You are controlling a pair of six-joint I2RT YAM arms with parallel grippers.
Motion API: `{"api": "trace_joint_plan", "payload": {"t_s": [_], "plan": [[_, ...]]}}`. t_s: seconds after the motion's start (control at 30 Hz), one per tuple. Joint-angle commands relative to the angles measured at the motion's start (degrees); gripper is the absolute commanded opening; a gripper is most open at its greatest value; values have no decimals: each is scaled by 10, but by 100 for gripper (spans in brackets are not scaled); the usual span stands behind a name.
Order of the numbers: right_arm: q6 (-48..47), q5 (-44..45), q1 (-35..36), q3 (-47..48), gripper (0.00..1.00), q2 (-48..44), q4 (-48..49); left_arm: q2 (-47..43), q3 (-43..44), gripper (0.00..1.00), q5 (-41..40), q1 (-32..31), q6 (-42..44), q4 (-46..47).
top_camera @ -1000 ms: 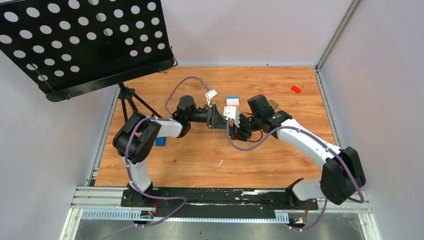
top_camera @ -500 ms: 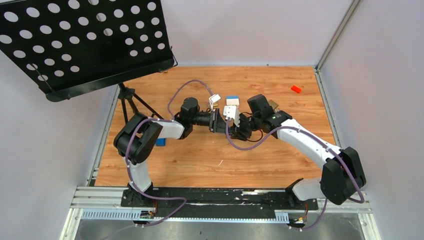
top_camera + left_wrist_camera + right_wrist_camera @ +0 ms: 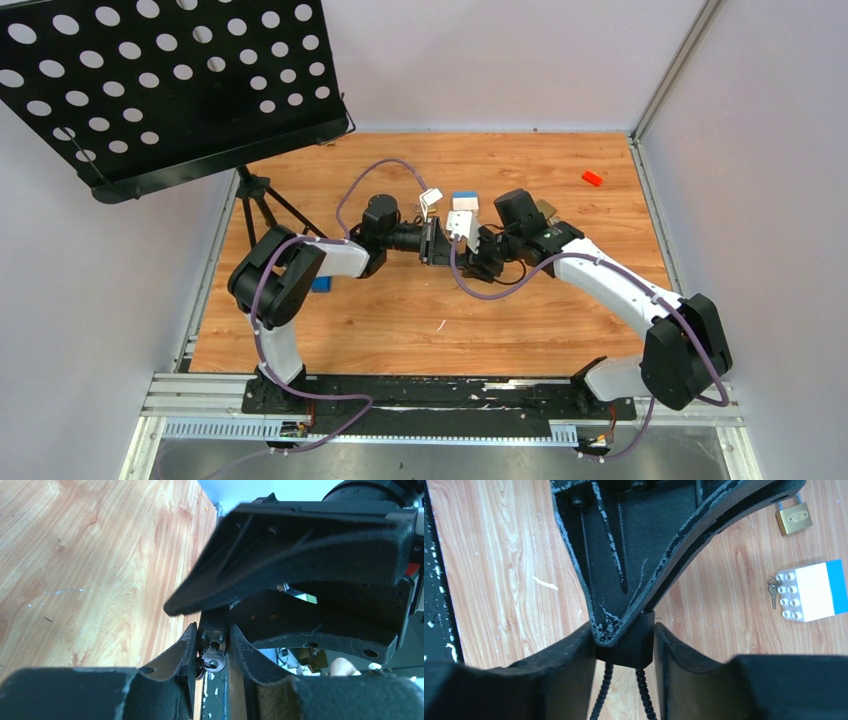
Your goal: Unlock with the key
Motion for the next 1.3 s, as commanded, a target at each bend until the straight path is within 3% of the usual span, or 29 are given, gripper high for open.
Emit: {"api": "trace_joint_plan", "payload": {"t_s": [0.0, 0.2, 0.43, 0.6, 0.83, 0.97, 1.13, 1.27], "plan": [[-4, 28, -5, 0, 54, -17, 4, -42, 35, 0, 13, -6, 101, -64], [-20, -33, -55, 14, 73, -31, -40, -136, 74, 0, -66, -5, 397, -352], [-53, -118, -85, 48, 76, -42, -103, -199, 79, 0, -123, -6, 574, -468], [-54, -144, -86, 53, 72, -46, -113, -208, 82, 0, -134, -6, 635, -521], [-28, -116, -79, 45, 69, -71, -66, -192, 98, 0, -135, -6, 552, -505], [-25, -83, -62, 17, 65, -112, -22, -165, 114, 0, -136, -5, 460, -498], [-27, -71, -46, -39, 52, -141, 28, -142, 119, 0, -124, -5, 350, -457], [-26, -60, -43, -55, 51, -140, 36, -135, 111, 0, -122, -4, 267, -408]]}}
